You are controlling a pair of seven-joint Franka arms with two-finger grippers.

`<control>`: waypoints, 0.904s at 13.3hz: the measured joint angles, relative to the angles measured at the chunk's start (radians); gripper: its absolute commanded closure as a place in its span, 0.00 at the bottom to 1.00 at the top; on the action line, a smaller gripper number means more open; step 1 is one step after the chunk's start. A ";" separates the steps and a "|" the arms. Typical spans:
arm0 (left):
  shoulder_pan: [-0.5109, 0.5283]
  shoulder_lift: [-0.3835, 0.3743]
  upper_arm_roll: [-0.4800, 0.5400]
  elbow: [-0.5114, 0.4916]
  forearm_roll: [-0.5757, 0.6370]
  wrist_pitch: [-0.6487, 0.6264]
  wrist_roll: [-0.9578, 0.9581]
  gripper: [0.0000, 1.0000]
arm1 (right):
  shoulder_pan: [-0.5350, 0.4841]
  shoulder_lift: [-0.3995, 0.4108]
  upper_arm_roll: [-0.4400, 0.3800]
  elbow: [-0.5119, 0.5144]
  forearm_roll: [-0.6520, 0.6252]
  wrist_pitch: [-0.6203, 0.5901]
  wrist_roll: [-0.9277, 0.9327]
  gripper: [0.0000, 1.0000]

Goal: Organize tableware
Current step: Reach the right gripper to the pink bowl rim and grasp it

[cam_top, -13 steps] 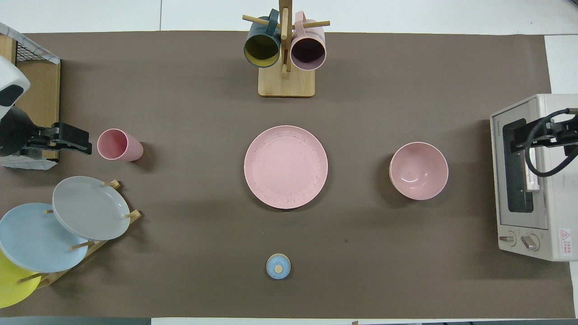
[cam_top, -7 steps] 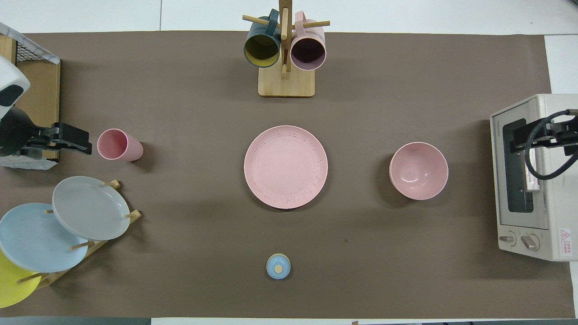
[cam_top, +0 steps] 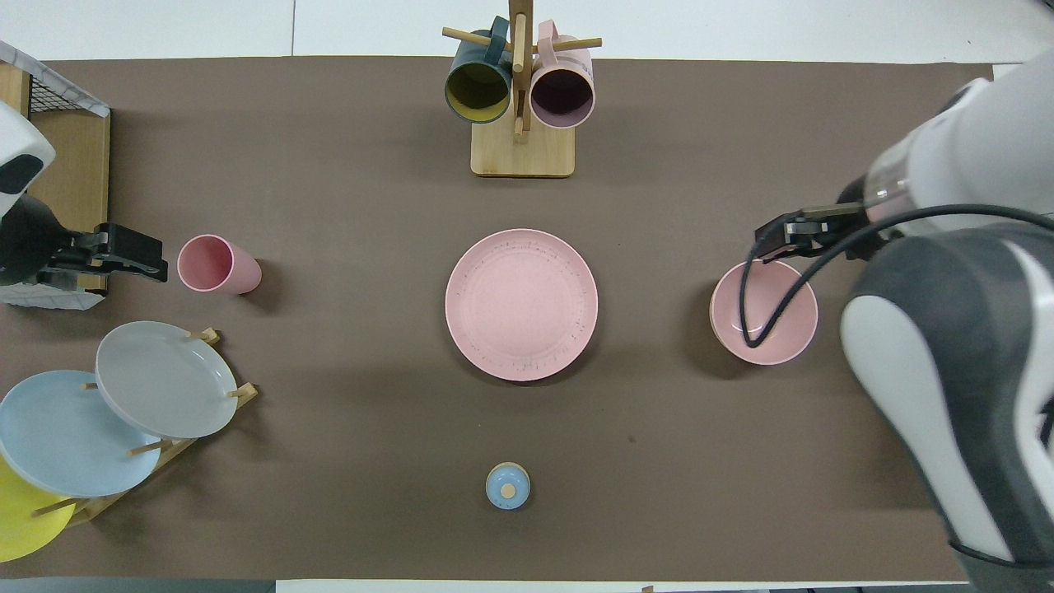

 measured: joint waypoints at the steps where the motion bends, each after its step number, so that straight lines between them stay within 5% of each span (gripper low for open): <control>1: 0.000 0.000 0.000 0.000 0.000 0.000 0.000 0.00 | 0.014 0.018 0.000 -0.055 0.000 0.078 0.003 0.09; 5: 0.000 0.000 0.000 0.000 0.000 0.000 0.000 0.00 | 0.030 0.043 -0.002 -0.333 0.000 0.382 0.009 0.12; 12: 0.000 0.000 0.000 0.000 0.000 0.000 0.000 0.00 | 0.050 -0.019 -0.003 -0.550 0.000 0.545 0.044 0.36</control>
